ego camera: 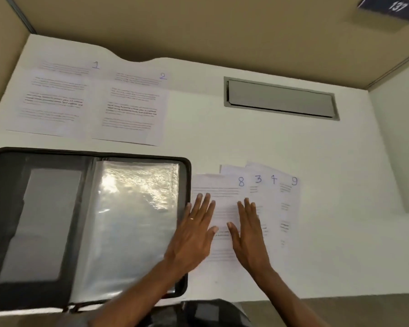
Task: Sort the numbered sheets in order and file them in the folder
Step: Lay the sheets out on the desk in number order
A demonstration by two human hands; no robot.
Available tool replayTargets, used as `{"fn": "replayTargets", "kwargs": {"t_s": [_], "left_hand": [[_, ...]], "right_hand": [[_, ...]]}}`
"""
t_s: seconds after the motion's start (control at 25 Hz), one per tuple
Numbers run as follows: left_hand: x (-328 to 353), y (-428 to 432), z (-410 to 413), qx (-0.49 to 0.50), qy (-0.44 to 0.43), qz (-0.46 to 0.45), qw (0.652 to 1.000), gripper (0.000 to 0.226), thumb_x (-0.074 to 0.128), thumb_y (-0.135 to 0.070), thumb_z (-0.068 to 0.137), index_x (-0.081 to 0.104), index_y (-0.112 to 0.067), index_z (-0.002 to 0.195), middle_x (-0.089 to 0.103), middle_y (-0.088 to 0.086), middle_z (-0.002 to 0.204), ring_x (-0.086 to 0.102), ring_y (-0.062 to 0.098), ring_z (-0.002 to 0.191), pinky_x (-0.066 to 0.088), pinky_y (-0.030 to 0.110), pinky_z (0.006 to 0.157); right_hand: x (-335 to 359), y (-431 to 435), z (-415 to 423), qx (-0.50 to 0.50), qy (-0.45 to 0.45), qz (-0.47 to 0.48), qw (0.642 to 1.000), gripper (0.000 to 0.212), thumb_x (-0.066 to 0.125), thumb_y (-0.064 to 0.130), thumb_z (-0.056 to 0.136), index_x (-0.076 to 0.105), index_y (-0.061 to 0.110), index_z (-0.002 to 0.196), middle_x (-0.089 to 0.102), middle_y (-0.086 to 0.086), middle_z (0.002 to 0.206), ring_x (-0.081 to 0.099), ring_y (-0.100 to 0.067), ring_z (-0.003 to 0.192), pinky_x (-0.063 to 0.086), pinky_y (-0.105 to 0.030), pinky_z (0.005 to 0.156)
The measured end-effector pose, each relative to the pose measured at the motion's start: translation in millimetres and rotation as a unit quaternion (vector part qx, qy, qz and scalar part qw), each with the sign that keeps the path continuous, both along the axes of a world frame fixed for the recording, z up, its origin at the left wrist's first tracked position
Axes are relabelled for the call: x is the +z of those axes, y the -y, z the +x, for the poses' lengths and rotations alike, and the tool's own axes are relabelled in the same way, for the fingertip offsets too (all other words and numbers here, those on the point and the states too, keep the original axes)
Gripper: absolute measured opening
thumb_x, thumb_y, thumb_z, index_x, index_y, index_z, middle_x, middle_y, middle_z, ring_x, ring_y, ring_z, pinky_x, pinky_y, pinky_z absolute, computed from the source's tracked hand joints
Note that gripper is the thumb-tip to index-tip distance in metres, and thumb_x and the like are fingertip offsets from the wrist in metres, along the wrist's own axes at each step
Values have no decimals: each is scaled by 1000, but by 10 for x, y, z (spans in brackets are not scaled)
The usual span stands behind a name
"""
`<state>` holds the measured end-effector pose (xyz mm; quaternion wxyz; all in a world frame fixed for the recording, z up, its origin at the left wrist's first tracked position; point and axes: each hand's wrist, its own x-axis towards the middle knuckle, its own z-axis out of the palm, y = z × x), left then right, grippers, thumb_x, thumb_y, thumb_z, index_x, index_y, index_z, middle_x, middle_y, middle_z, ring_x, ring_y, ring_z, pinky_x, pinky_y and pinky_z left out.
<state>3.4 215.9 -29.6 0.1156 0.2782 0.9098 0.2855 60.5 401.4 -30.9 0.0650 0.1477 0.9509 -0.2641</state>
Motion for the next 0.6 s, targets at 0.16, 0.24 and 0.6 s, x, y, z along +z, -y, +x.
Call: {"fn": "replayTargets", "kwargs": {"t_s": [0.16,0.24,0.6], "left_hand": [[-179,-450,564,-44,4,-83,996,69,19,-52,106,6,-15,163,-3,3,171,-10,17,157,3,46,127],[-238,-601,727,-49,-2,-128,991,72,23,-54,105,8,-15,163,2,5,171,-6,20,158,5,47,124],[-235,-898,1110,-29,37,-231,972,78,35,-56,99,12,-15,161,14,8,169,12,27,157,11,64,121]], "right_hand": [[-120,-496,495,-6,13,18,1000,70,37,46,105,5,24,163,-7,4,170,-6,-12,157,1,-36,127],[-134,-676,589,-19,7,30,999,70,46,41,104,14,21,162,6,-4,171,11,-24,157,13,-42,126],[-9,-1161,566,-127,50,-115,984,81,90,26,75,42,13,139,50,-9,132,54,-24,118,53,-38,98]]}}
